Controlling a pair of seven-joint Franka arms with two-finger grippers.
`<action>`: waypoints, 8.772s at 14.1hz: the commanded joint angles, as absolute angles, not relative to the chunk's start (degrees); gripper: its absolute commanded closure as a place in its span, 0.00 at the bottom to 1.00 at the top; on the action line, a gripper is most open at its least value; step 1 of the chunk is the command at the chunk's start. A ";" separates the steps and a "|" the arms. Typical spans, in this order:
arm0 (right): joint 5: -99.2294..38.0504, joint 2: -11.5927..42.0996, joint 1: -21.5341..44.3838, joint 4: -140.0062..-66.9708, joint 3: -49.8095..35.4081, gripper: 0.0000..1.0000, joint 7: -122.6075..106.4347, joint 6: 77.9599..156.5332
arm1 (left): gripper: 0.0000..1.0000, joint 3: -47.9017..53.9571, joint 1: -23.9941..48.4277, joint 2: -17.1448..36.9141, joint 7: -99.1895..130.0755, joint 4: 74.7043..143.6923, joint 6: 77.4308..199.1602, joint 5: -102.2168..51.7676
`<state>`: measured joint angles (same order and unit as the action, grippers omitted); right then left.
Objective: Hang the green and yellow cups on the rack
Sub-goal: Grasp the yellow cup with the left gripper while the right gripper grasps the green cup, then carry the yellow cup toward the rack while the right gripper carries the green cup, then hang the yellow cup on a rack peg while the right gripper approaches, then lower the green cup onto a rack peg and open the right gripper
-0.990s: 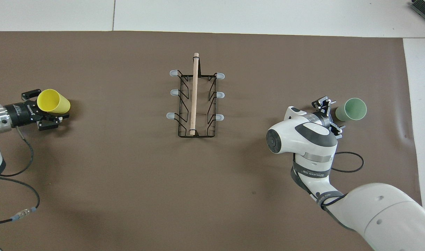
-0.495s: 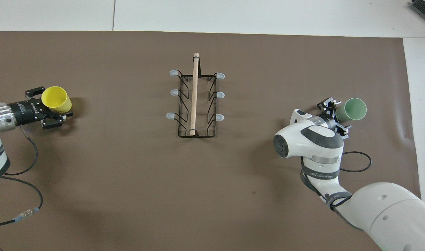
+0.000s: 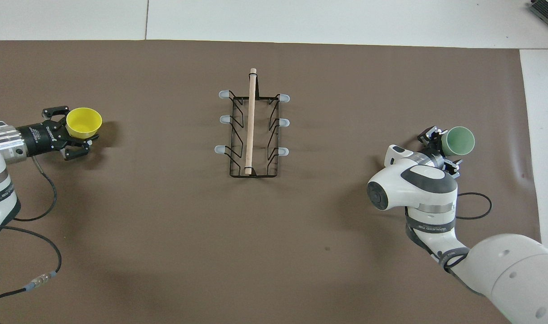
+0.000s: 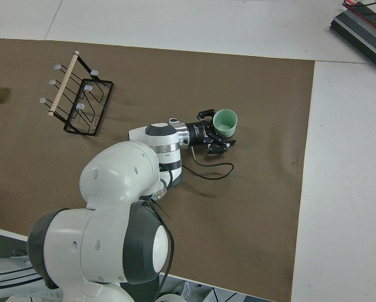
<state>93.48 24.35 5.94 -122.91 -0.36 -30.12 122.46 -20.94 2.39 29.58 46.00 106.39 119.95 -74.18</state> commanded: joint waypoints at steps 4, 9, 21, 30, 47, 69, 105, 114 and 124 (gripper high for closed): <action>96.33 23.82 4.66 -123.84 -0.79 1.00 -28.92 123.75 | 1.00 -21.36 5.71 24.18 45.53 100.03 122.25 -61.02; 89.58 23.29 6.33 -121.56 -1.14 1.00 -30.40 123.48 | 1.00 -18.56 6.94 14.96 46.14 100.54 120.51 -44.58; 39.68 10.99 6.42 -118.92 -6.50 1.00 -39.63 127.62 | 1.00 9.64 2.72 -2.54 47.64 109.76 124.86 -1.00; -7.23 -2.80 5.98 -118.04 -7.38 1.00 -52.18 138.50 | 1.00 20.56 1.14 -5.02 47.81 128.57 161.24 9.65; -82.85 -9.40 4.67 -122.08 -6.94 1.00 -98.78 136.78 | 1.00 23.12 3.25 4.13 47.99 131.66 180.71 14.06; -137.27 -0.10 13.09 -130.43 -6.94 1.00 -139.12 125.95 | 0.00 19.70 4.22 4.14 24.55 111.98 131.67 13.89; -155.48 17.58 20.74 -128.67 -6.86 0.25 -157.94 117.51 | 0.00 -3.95 5.01 -0.88 -12.22 92.37 92.55 -1.93; -155.30 18.02 20.65 -128.32 -6.86 0.00 -157.59 122.69 | 0.00 -3.96 4.22 -0.97 -12.22 92.37 92.55 -1.93; -151.09 17.58 19.95 -128.32 -6.68 0.00 -157.59 130.86 | 0.00 -3.96 4.13 -0.97 -12.22 92.37 92.55 -1.93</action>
<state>-147.82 17.88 20.55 -128.19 -6.15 -154.75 129.53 -3.61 4.12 -0.63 -12.18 92.56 93.55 -1.40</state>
